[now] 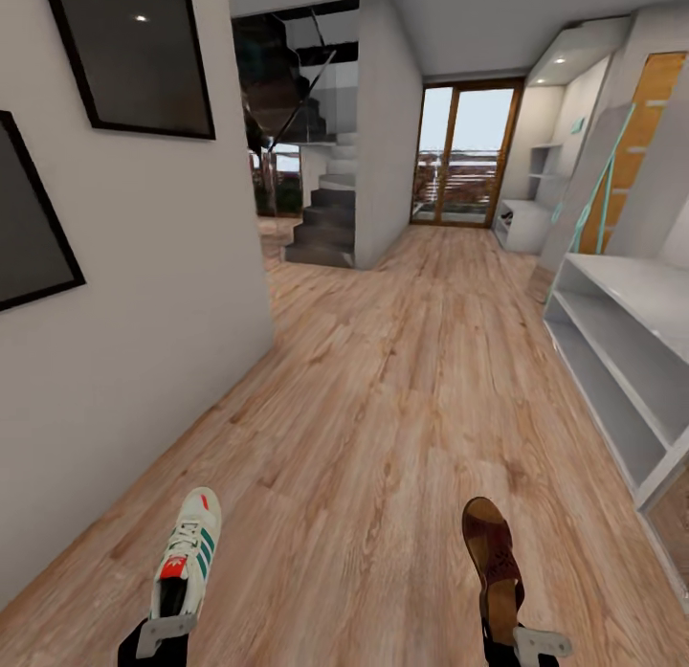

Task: Pick up the two gym shoes and the two sandals from the corridor floor and place them onto the hallstand (shoe rack) in the corridor, making sure they are on the rack and not on the floor. Arrange them so the two gym shoes are next to each other and the two sandals are next to each other.

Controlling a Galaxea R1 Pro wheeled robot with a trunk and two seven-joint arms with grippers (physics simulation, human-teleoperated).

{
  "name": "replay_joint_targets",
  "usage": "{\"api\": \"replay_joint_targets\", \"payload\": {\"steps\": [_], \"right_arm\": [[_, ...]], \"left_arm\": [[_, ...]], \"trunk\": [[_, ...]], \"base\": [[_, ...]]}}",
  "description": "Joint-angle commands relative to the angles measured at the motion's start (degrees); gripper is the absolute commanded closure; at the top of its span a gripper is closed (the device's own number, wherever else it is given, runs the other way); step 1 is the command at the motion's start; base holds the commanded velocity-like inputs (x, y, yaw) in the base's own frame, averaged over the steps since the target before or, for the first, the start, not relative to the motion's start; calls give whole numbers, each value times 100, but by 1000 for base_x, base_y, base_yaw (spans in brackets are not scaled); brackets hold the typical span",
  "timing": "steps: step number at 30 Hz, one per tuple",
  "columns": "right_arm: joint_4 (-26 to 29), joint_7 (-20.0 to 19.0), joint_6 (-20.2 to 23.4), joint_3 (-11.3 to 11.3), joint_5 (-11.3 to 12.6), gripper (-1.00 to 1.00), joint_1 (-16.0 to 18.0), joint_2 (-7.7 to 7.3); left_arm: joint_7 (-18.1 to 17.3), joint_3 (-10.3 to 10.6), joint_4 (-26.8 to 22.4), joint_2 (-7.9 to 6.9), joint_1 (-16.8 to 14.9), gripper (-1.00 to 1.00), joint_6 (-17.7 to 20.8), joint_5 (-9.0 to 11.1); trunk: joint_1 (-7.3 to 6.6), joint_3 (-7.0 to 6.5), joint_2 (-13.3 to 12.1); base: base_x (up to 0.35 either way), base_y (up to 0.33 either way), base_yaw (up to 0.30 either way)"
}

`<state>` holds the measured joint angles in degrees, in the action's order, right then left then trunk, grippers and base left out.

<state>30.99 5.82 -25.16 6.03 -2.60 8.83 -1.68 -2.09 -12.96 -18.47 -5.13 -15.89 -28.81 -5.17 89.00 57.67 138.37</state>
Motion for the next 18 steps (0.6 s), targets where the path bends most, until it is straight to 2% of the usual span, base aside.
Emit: {"api": "replay_joint_targets", "payload": {"steps": [1, 13, 18], "right_arm": [[-5, 24, -15, 3, -30, 100, 5, 1], [-3, 24, -17, -1, -30, 100, 5, 1], [9, 19, -15, -5, -37, 100, 5, 0]], "left_arm": [[-20, -49, 1, 3, -3, 100, -20, -54], [-20, -49, 1, 3, -2, 100, -14, -51], [-20, -49, 1, 3, -2, 100, -12, -51]], "trunk": [[2, 5, 2], [2, 5, 2], [2, 5, 2]], "base": [[338, 0, -300], [338, 0, -297], [338, 0, -83]]}}
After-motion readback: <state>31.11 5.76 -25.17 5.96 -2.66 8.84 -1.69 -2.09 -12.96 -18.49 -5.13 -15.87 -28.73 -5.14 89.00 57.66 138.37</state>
